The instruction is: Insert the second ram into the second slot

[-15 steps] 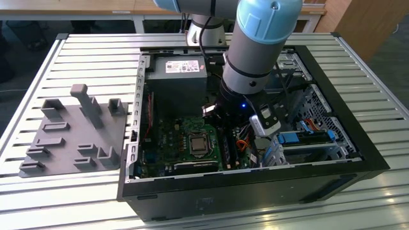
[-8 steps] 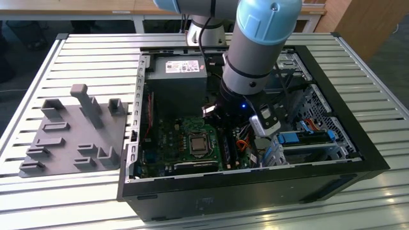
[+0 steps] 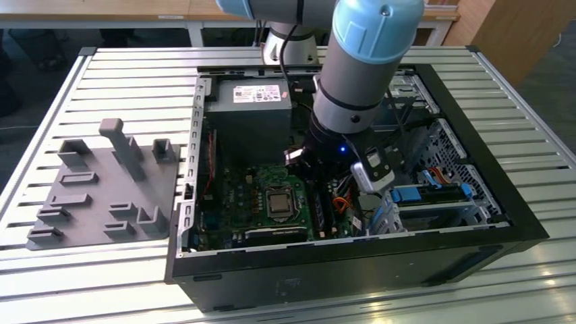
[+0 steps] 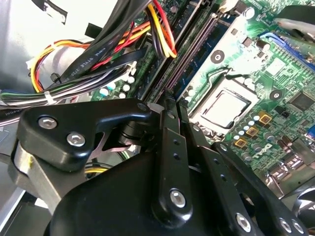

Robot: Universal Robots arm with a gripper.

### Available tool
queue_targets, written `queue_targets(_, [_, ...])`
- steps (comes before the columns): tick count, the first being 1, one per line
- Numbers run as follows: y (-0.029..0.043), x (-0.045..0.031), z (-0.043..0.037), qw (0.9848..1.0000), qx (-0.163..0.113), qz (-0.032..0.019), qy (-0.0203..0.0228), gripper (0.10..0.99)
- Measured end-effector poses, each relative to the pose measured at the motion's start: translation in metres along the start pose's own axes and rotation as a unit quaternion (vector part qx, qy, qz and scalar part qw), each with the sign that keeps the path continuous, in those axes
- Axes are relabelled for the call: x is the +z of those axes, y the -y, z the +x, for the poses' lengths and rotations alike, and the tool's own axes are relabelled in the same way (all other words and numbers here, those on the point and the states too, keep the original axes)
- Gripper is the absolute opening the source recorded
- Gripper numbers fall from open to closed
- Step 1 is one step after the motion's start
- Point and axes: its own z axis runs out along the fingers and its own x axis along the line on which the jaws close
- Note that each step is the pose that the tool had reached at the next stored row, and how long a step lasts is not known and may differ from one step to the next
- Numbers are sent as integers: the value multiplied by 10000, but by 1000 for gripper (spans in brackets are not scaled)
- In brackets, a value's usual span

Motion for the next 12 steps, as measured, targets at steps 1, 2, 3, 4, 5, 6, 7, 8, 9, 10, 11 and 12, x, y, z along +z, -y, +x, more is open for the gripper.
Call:
queue_targets(1, [-2, -1, 0, 10000, 0, 0, 0, 137])
queue_targets(2, [-4, 0, 0, 10000, 0, -2, 0, 137])
queue_targets(3, [-4, 0, 0, 10000, 0, -1, 1, 137])
queue_targets(4, [-4, 0, 0, 10000, 0, -1, 0, 137])
queue_targets(5, [-5, 3, 0, 10000, 0, -1, 0, 137])
queue_targets(6, [-5, 12, -1, 10000, 0, -1, 0, 137])
queue_targets(7, [-4, 22, -1, 10000, 0, 0, 0, 137])
queue_targets(8, [-3, 33, -1, 10000, 0, 1, 0, 137])
queue_targets(9, [-3, 42, -2, 10000, 0, 1, -1, 137])
queue_targets(10, [-2, 49, -2, 10000, 0, 1, 0, 137])
queue_targets(11, [-2, 52, -2, 10000, 0, 2, 0, 137])
queue_targets(12, [-2, 52, -2, 10000, 0, 2, -1, 137])
